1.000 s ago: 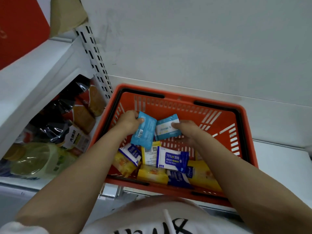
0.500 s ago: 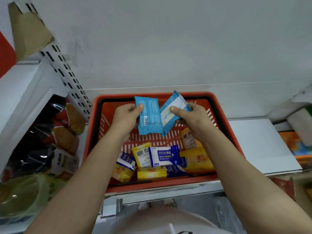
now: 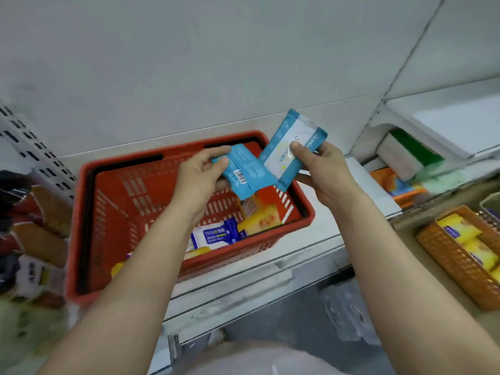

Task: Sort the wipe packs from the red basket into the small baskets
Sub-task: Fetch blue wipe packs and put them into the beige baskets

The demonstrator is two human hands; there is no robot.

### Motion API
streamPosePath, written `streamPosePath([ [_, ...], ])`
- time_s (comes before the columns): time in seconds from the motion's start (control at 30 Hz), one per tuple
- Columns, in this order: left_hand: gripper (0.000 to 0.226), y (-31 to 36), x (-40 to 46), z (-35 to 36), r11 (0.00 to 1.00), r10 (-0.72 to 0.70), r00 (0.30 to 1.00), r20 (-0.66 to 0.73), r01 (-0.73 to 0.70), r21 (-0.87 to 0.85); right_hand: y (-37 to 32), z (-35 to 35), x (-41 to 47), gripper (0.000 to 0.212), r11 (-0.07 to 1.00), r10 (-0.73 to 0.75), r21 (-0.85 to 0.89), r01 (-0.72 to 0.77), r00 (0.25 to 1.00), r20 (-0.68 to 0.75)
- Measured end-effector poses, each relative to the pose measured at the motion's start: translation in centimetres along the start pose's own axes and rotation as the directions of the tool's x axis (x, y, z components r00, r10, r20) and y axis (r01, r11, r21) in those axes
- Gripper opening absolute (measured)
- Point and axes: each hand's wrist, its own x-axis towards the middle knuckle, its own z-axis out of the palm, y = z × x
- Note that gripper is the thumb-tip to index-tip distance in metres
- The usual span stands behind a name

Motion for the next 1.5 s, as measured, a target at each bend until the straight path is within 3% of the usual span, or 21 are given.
streamPosePath([
  [0.13,0.022,-0.3,-3.7,8.2,0.977,-0.098,0.978,0.186,0.13,-0.17,-1.0,-9.1,-2.8,0.025,0.998,-0.034,0.046,0.041,0.99,-0.137],
  [0.23,0.017,-2.3,-7.4,15.6,0.976,-0.159,0.964,0.214,0.186,-0.112,-0.8,-17.6,-6.0,0.023,0.998,-0.031,0.039,0.039,0.981,-0.192],
  [0.43,0.016,-7.6,-16.1,30.9,0.955,-0.275,0.944,0.182,0.246,0.167,2.1,-34.8,-13.3,0.02,0.993,0.048,0.117,-0.011,0.948,-0.315],
  [0.6,0.01,-10.4,-22.2,41.2,0.925,-0.37,0.895,0.249,0.33,0.19,3.9,-45.9,-17.9,0.033,0.952,0.19,0.295,-0.087,0.921,-0.342],
  [0.7,0.022,-11.8,-23.0,45.8,0.896,-0.437,0.844,0.311,0.378,0.235,4.7,-51.0,-19.3,0.037,0.931,0.203,0.357,-0.08,0.925,-0.322],
  [0.8,0.018,-13.8,-22.2,50.9,0.889,-0.449,0.827,0.338,0.372,0.268,5.1,-56.0,-19.4,0.033,0.913,0.226,0.403,-0.067,0.905,-0.361],
  [0.93,0.013,-17.2,-21.4,59.0,0.878,-0.478,0.775,0.414,0.439,0.192,4.7,-63.2,-17.9,0.019,0.891,0.251,0.452,-0.048,0.88,-0.402],
  [1.1,0.032,-19.2,-22.0,69.3,0.828,-0.534,0.685,0.496,0.542,0.143,3.2,-70.4,-15.5,0.032,0.886,0.379,0.425,-0.186,0.817,-0.434],
  [1.33,0.032,-20.7,-21.9,78.1,0.757,-0.596,0.585,0.55,0.638,0.142,3.1,-78.0,-10.6,0.034,0.84,0.438,0.513,-0.174,0.775,-0.455],
  [1.4,0.035,-21.3,-21.2,79.9,0.765,-0.603,0.605,0.521,0.624,0.161,3.3,-80.3,-9.1,0.033,0.847,0.452,0.49,-0.208,0.768,-0.454],
  [1.5,0.038,-22.0,-19.5,82.9,0.845,-0.529,0.779,0.337,0.52,0.124,3.1,-84.2,-6.6,0.032,0.89,0.419,0.363,-0.276,0.811,-0.408],
])
